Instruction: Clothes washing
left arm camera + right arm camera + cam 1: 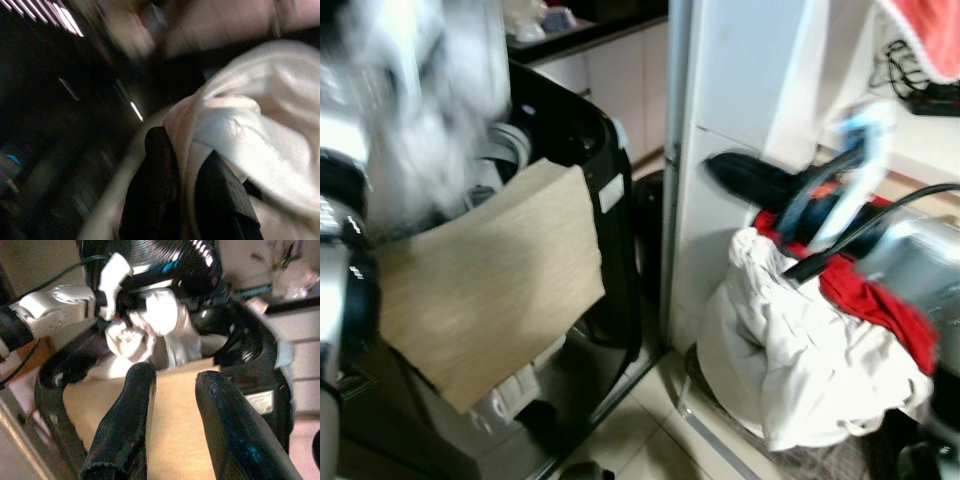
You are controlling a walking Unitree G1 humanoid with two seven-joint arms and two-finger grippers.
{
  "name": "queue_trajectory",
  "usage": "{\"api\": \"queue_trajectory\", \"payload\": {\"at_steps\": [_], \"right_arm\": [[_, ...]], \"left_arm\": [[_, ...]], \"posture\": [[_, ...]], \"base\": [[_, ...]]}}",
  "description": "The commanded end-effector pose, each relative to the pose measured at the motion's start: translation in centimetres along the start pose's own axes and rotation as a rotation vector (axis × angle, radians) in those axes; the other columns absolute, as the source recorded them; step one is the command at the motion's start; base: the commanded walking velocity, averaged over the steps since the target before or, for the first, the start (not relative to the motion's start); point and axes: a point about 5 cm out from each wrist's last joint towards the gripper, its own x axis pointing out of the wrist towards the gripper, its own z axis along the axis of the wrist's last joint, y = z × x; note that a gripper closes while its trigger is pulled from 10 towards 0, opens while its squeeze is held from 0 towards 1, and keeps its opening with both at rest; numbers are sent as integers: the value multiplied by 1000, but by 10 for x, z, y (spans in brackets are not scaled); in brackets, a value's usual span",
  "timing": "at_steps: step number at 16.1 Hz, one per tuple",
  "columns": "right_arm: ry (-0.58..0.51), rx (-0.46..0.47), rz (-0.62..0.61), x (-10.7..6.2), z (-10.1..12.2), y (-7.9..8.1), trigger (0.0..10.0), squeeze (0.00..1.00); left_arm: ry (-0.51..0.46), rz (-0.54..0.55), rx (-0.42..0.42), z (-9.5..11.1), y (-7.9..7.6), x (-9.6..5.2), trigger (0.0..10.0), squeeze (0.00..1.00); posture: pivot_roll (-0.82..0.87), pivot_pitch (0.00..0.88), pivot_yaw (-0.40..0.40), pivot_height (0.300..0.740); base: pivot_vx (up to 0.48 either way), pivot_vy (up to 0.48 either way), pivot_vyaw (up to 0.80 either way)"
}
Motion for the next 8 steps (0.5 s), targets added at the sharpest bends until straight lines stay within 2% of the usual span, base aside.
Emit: {"api": "queue_trajectory", "payload": {"at_steps": [1, 2, 5, 7, 8], "right_arm": [[42, -13, 36, 5, -7, 11, 10000, 0], [65, -12, 55, 6, -12, 15, 10000, 0], [87, -16, 56, 7, -14, 15, 10000, 0], [108, -16, 20, 6, -17, 9, 10000, 0], [119, -8, -78, 6, -21, -4, 10000, 0]], "left_arm": [[-15, -5, -25, 8, 10, -5, 10000, 1000], [6, -43, -10, 4, 10, -6, 10000, 1000], [80, -37, 25, -6, 19, -10, 10000, 1000], [93, -47, 30, -7, 20, -11, 10000, 1000], [112, -56, 58, -9, 20, -11, 10000, 1000]], "posture": [[-35, 0, 77, 740], [-35, 0, 77, 740], [-38, 0, 72, 740], [-36, 0, 70, 740], [-36, 0, 72, 740]], "base": [[0, 0, 0], [0, 0, 0], [0, 0, 0], [0, 0, 0], [0, 0, 0]]}}
